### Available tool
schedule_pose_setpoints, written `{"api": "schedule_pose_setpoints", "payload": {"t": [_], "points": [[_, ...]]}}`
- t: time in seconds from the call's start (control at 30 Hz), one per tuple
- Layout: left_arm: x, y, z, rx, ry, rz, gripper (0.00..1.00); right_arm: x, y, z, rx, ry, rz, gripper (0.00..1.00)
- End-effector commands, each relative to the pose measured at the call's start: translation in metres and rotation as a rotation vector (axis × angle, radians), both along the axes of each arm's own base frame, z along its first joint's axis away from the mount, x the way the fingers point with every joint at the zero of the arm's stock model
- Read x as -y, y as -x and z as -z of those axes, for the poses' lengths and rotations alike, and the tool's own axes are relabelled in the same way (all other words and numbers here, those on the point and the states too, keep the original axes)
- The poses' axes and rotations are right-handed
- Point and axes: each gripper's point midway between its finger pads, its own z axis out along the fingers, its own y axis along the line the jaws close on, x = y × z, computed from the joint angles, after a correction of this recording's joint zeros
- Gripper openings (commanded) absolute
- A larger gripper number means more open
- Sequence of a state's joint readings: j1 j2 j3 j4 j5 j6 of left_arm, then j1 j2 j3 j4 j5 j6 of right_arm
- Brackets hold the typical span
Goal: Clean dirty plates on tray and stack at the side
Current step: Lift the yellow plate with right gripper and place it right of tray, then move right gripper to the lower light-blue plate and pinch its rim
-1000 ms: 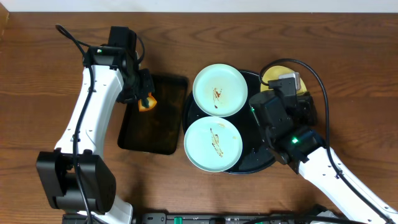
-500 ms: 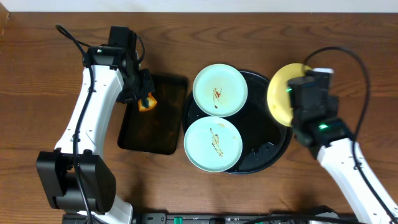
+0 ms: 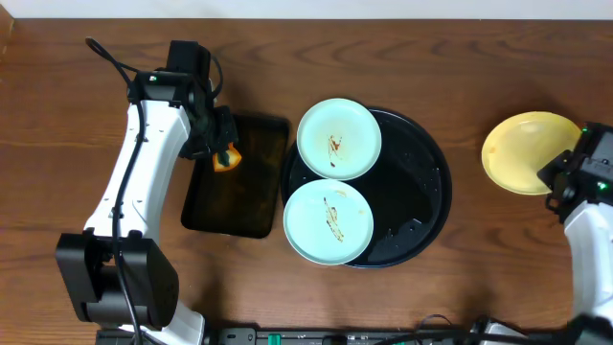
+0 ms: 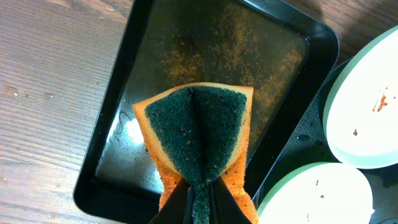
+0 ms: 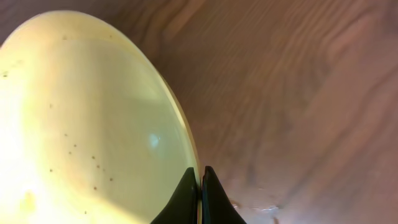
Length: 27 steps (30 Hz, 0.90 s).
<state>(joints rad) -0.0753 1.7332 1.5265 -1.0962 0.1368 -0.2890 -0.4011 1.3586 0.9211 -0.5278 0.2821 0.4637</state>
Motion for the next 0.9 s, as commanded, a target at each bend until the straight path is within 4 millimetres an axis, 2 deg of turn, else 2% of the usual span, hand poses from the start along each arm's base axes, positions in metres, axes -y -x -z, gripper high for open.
{"api": "schedule_pose_setpoints", "payload": {"t": [0.0, 0.23, 0.27, 0.4, 0.43, 0.53, 0.63, 0.73, 0.87], "points": [[0.001, 0.0, -0.008, 0.021, 0.013, -0.009, 0.07, 0.005, -0.015, 0.02, 0.045, -0.122, 0.016, 0.01], [0.001, 0.001, -0.008, 0.017, 0.012, -0.008, 0.08, 0.014, -0.026, 0.052, 0.012, -0.146, 0.026, 0.02], [0.001, 0.001, -0.008, 0.016, 0.012, -0.008, 0.08, 0.013, -0.027, 0.055, 0.01, -0.157, 0.021, 0.04], [0.001, 0.001, -0.008, 0.014, 0.011, -0.008, 0.08, -0.003, -0.039, 0.053, 0.059, -0.229, -0.056, 0.27], [0.001, 0.001, -0.008, 0.014, 0.011, -0.008, 0.08, -0.01, -0.044, 0.05, 0.077, -0.249, -0.099, 0.29], [0.001, 0.002, -0.008, 0.013, 0.011, -0.008, 0.07, -0.04, -0.058, 0.039, 0.128, -0.317, -0.253, 0.31], [0.001, 0.001, -0.008, 0.015, 0.01, -0.001, 0.07, -0.094, -0.066, 0.026, 0.161, -0.427, -0.464, 0.31], [0.001, 0.002, -0.008, 0.014, 0.01, -0.001, 0.07, -0.149, -0.057, 0.027, 0.106, -0.524, -0.617, 0.31], [0.001, 0.001, -0.008, 0.014, 0.01, -0.001, 0.08, -0.213, -0.034, 0.042, -0.052, -0.551, -0.812, 0.31]]}}
